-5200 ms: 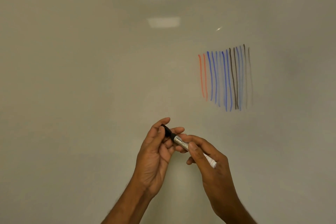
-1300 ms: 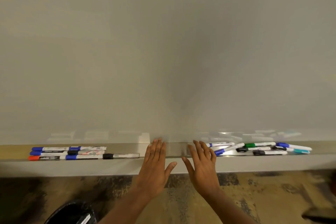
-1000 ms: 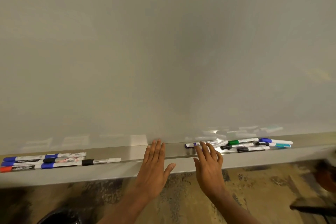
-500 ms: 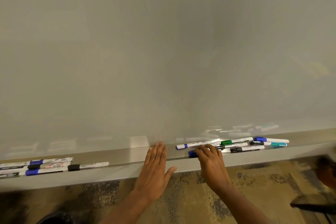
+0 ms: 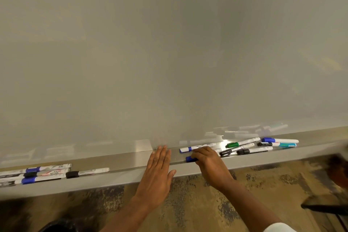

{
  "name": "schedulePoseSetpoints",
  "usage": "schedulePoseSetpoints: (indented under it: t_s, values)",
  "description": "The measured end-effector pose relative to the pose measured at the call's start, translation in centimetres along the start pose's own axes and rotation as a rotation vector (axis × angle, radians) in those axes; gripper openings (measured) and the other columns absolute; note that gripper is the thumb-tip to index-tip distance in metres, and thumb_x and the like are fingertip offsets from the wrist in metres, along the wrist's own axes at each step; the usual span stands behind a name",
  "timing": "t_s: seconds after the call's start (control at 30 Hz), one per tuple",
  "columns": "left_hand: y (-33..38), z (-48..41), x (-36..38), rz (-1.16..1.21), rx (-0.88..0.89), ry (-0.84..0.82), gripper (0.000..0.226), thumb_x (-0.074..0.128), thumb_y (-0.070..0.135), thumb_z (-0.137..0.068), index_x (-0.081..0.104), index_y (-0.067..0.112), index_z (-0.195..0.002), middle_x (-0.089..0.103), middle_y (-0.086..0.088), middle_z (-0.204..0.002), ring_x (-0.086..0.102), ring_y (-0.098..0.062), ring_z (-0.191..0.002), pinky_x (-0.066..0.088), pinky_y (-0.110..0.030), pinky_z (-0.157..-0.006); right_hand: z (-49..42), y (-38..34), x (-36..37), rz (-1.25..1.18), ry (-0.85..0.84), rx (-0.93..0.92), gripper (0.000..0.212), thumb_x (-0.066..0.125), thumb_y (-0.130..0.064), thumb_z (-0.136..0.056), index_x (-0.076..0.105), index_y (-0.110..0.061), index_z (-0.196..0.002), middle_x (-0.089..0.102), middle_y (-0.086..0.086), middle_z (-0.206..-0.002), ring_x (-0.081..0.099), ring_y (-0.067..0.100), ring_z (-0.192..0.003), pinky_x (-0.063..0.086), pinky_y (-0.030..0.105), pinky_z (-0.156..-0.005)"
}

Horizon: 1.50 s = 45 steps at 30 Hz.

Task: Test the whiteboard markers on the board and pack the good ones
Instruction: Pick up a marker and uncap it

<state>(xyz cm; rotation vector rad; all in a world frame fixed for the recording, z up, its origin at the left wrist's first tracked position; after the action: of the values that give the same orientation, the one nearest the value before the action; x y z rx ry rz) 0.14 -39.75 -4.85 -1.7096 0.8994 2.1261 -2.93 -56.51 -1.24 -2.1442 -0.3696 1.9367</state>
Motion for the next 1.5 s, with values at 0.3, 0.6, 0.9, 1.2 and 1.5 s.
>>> schedulePoseSetpoints:
  t_s: [0.3,0.6,0.9,1.2,1.5]
  values:
    - [0.0,0.3,-1.1,0.033,-0.007,-0.059,0.078,-0.01,0.062,-0.09,-0.019,0.025,-0.158,-0.032,0.01,-0.163,-0.032,-0.007,-0.149,-0.013,-0.033,-0.124,0.4,0.0,0.4,-0.033,0.014,0.091,0.04,0.08,-0.022,-0.082,0.066,-0.025,-0.12,0.069,-0.003,-0.117,0.063,0.018,-0.108,0.053,0.033,-0.094]
    - [0.0,0.5,-1.7,0.048,-0.016,-0.07,0.079,-0.011,0.064,-0.087,-0.019,0.027,-0.156,-0.033,0.012,-0.161,-0.032,-0.006,-0.149,-0.017,-0.031,-0.123,-0.3,-0.2,1.3,-0.023,-0.042,0.082,0.033,0.072,-0.02,-0.09,0.067,-0.022,-0.122,0.067,0.001,-0.125,0.06,0.02,-0.114,0.05,0.032,-0.097]
    - [-0.2,0.7,-2.7,0.096,-0.002,-0.035,0.07,-0.004,0.062,-0.093,-0.017,0.032,-0.155,-0.029,0.016,-0.161,-0.036,0.004,-0.144,-0.023,-0.02,-0.119,-0.6,-2.3,2.4,0.082,-0.052,-0.005,0.045,0.088,-0.016,-0.071,0.071,-0.022,-0.112,0.073,0.001,-0.107,0.069,0.019,-0.097,0.058,0.034,-0.086]
    - [-0.3,1.1,-5.7,0.381,-0.028,0.074,0.056,0.04,0.045,-0.107,0.013,0.041,-0.156,0.003,0.028,-0.162,-0.006,0.018,-0.147,0.002,-0.01,-0.12,-1.5,-5.5,-1.2,-0.005,0.16,-0.089,0.036,0.083,-0.013,-0.078,0.072,-0.021,-0.111,0.071,-0.001,-0.101,0.065,0.017,-0.09,0.056,0.032,-0.08]
    - [0.9,1.5,-16.9,1.183,-0.179,0.22,0.037,0.055,0.032,-0.101,0.057,0.038,-0.138,0.064,0.022,-0.135,0.055,0.005,-0.128,0.043,-0.011,-0.104,-4.0,-11.1,-11.0,-0.661,0.282,0.007,0.027,0.064,-0.025,-0.097,0.068,-0.024,-0.124,0.066,-0.012,-0.105,0.061,0.01,-0.098,0.052,0.03,-0.086]
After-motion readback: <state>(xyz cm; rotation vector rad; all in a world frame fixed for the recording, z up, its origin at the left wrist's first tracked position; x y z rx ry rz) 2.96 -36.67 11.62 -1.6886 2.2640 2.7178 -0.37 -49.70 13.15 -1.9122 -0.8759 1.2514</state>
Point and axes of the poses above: each hand's wrist, its own z-axis away from the middle knuckle, its own x-axis out of the palm, y = z × x, the point moved 10 cm from there along -z, towards the middle knuckle
